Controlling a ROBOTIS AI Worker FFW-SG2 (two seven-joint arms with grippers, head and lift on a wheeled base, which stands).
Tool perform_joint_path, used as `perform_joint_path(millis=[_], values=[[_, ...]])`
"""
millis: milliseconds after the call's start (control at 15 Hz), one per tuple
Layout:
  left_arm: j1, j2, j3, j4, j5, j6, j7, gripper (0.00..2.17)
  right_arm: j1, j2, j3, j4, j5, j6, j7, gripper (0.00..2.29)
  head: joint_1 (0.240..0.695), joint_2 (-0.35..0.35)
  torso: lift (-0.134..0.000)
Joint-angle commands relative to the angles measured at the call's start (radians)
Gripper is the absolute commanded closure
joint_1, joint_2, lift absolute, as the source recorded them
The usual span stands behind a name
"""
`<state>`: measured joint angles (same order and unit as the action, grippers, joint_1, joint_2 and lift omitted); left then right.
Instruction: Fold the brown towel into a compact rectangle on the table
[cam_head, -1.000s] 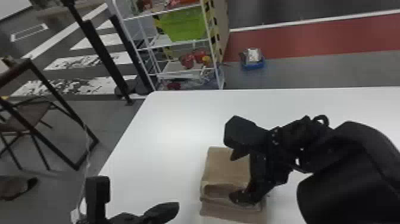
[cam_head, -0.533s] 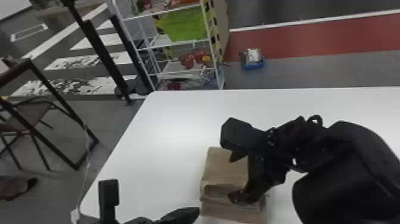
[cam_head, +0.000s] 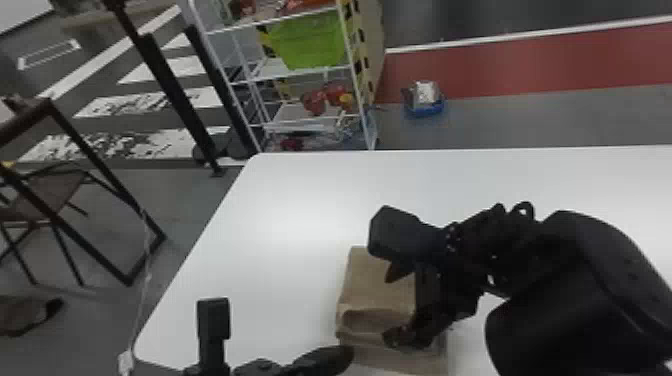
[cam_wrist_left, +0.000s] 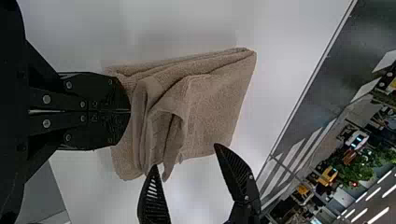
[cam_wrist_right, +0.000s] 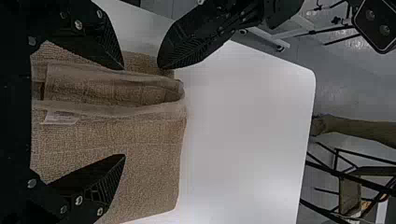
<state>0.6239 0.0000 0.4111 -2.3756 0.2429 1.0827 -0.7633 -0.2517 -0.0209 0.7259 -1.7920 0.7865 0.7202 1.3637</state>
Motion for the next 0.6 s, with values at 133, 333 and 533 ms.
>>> perform_joint_path(millis=[133, 333, 533], values=[[0.002, -0.003, -0.002, 0.009, -0.002, -0.003, 0.001, 1.79, 0.0, 0.01, 0.021, 0.016, 0.002, 0.006, 0.003, 0.26, 0.695, 0.35, -0.123], [0.002, -0.003, -0.015, 0.027, -0.025, -0.031, 0.007, 1.79, 0.0, 0.018, 0.037, 0.045, 0.014, 0.015, 0.003, 0.28, 0.695, 0.35, -0.123], [0.002, -0.003, -0.018, 0.047, -0.027, -0.053, 0.004, 1.79, 0.0, 0.022, 0.061, 0.074, 0.043, 0.015, 0.003, 0.28, 0.695, 0.35, -0.123]])
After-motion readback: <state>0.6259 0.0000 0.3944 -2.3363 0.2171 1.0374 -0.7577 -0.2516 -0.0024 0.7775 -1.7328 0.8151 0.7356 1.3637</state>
